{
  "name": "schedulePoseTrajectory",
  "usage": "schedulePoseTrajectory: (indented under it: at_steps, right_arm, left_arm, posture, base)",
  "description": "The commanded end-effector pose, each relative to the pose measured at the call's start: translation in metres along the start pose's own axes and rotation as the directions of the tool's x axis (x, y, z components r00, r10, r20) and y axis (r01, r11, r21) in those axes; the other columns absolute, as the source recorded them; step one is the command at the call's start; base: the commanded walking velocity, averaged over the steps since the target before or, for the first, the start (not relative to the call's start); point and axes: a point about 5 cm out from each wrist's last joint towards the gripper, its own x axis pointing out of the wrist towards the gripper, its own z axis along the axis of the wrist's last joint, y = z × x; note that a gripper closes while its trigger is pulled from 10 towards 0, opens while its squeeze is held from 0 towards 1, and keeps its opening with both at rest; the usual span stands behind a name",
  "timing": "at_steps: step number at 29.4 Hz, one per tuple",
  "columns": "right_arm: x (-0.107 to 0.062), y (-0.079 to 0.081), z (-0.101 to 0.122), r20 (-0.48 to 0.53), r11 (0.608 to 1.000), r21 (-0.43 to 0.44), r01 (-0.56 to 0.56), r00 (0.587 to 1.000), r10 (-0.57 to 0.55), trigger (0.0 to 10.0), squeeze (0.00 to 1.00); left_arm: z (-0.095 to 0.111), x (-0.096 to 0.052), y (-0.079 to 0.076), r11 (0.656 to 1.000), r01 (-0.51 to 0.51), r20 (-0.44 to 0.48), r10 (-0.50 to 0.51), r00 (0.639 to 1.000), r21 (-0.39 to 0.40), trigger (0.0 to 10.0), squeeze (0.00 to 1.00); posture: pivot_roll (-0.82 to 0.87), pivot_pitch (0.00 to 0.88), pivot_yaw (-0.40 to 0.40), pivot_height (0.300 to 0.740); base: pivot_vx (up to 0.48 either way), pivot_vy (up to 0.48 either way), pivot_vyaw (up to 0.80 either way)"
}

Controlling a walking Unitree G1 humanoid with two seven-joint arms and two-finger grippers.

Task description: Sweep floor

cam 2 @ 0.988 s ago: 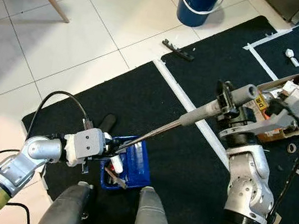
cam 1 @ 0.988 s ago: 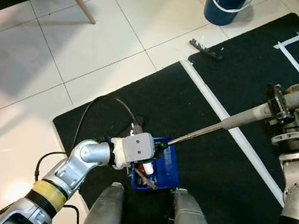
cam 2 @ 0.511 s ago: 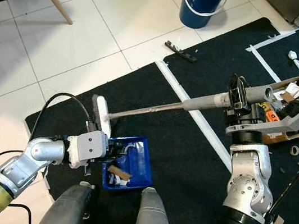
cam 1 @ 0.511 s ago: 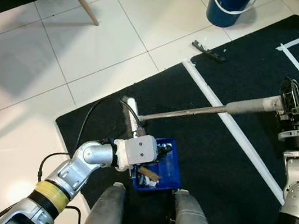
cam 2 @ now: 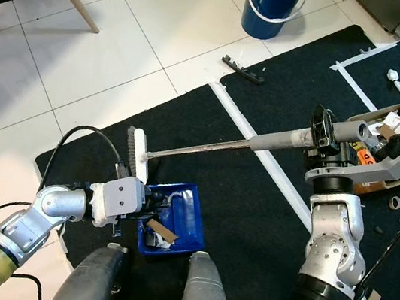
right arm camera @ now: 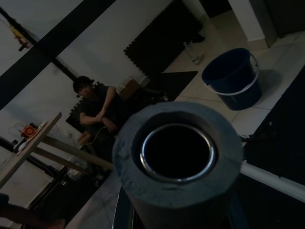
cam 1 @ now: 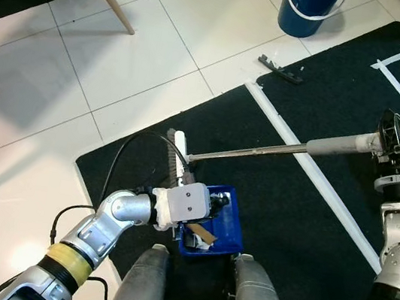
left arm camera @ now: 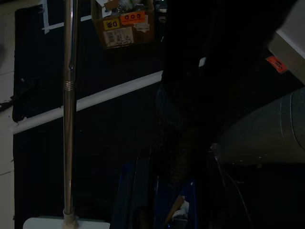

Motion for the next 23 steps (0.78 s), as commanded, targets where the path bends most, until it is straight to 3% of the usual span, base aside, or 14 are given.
schedulePoseTrajectory:
  at_steps: [1, 23]
  right_arm:
    - [-0.003, -0.005, 0.005, 0.034, 1.000, 0.001, 0.023, 0.999, -0.023, 10.0, 0.00]
    - [0.004, -0.014, 0.043, 0.174, 0.994, -0.087, 0.063, 0.984, -0.047, 10.0, 0.00]
  left_arm:
    - [-0.008, 0.007, -0.017, 0.997, 0.069, -0.022, -0.070, 0.997, -0.035, 10.0, 0.00]
    - [-0.009, 0.009, -0.019, 0.996, 0.088, -0.020, -0.088, 0.996, -0.032, 10.0, 0.00]
  posture:
    - [0.00, 0.275, 0.027, 0.740]
    - [0.00, 0.256, 0.035, 0.740]
  base:
    - [0.000, 0.000, 0.00]
    - [0.000, 0.000, 0.00]
